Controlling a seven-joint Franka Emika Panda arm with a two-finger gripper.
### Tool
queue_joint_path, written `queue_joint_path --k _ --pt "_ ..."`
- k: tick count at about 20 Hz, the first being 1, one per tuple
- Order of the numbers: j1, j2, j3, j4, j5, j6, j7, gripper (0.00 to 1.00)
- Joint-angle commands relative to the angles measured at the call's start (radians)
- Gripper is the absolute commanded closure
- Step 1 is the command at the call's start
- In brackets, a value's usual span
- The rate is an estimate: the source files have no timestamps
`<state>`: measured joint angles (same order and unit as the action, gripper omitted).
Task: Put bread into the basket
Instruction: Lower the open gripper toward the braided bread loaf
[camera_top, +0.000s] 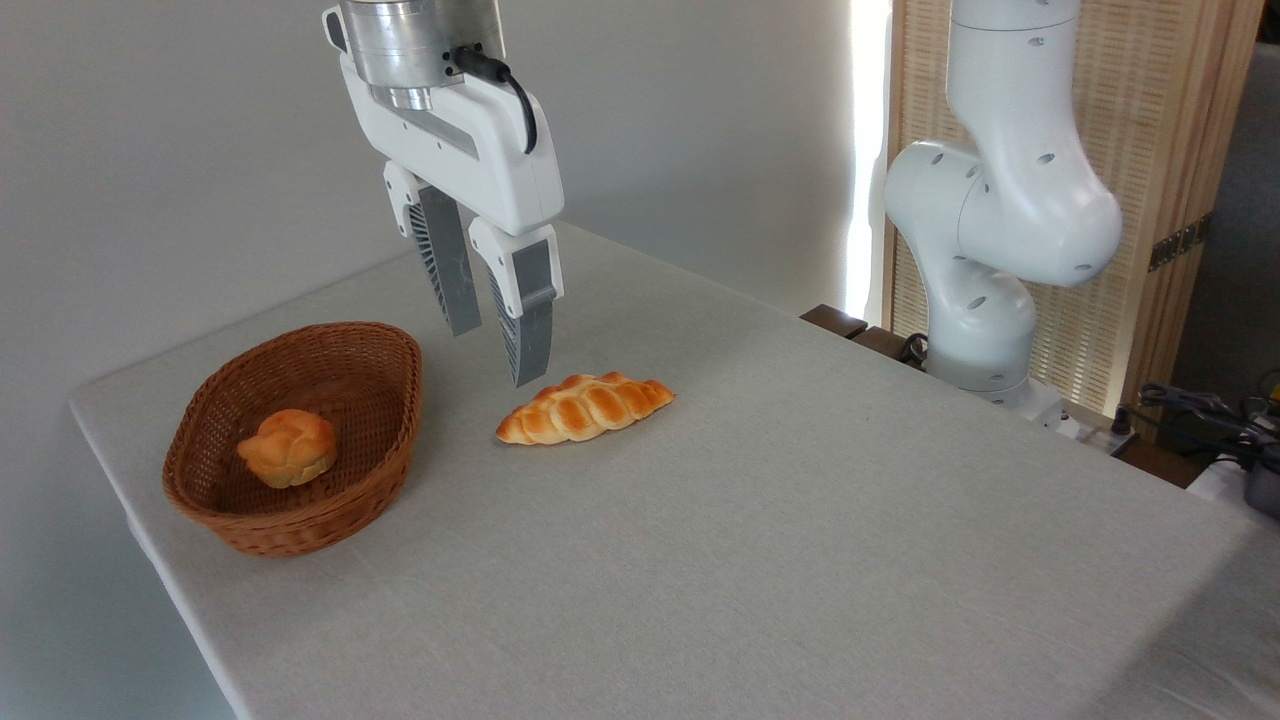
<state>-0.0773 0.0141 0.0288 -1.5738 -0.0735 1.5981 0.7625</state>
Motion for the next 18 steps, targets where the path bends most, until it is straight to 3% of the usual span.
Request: queue_joint_path --k 1,7,12,18 --pt "0.007 -0.016 -0.012 -0.018 0.005 0.002 0.0 0.0" --pt "0.005 -0.017 -0.03 -0.031 0.003 0.0 0.0 0.0" --pt "-0.004 -0.085 -0.09 -0.178 0.0 0.016 0.015 0.0" --pt "-0.013 -0.082 -0.294 -0.35 0.001 0.086 0.034 0.0"
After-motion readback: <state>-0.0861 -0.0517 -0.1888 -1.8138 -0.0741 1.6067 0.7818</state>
